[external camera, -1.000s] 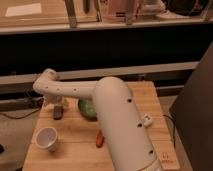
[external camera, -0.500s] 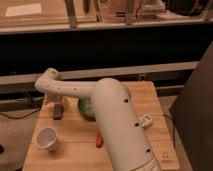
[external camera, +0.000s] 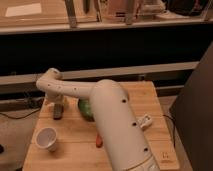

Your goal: Place the eraser in the ceramic cup

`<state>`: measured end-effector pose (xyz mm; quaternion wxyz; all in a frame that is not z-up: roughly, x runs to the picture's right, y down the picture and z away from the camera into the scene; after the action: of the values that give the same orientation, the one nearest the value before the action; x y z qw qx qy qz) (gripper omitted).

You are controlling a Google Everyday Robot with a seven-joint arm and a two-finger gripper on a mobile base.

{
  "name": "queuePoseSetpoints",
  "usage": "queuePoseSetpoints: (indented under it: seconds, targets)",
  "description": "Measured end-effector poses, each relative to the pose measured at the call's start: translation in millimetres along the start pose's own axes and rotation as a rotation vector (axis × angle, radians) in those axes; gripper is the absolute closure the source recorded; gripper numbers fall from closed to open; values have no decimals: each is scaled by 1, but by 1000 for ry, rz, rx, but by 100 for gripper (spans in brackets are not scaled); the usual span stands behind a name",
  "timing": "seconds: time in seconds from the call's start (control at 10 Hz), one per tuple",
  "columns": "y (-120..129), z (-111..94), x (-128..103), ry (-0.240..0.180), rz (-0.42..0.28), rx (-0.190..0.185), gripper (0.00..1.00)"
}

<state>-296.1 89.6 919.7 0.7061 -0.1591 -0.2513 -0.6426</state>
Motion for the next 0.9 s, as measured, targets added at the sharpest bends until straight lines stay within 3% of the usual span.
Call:
queuePoseSetpoints:
  seconds: [0.6, 0.9]
  targets:
    - [-1, 2, -2, -12, 1, 3, 96]
    - [0, -1, -2, -20, 24, 7, 100]
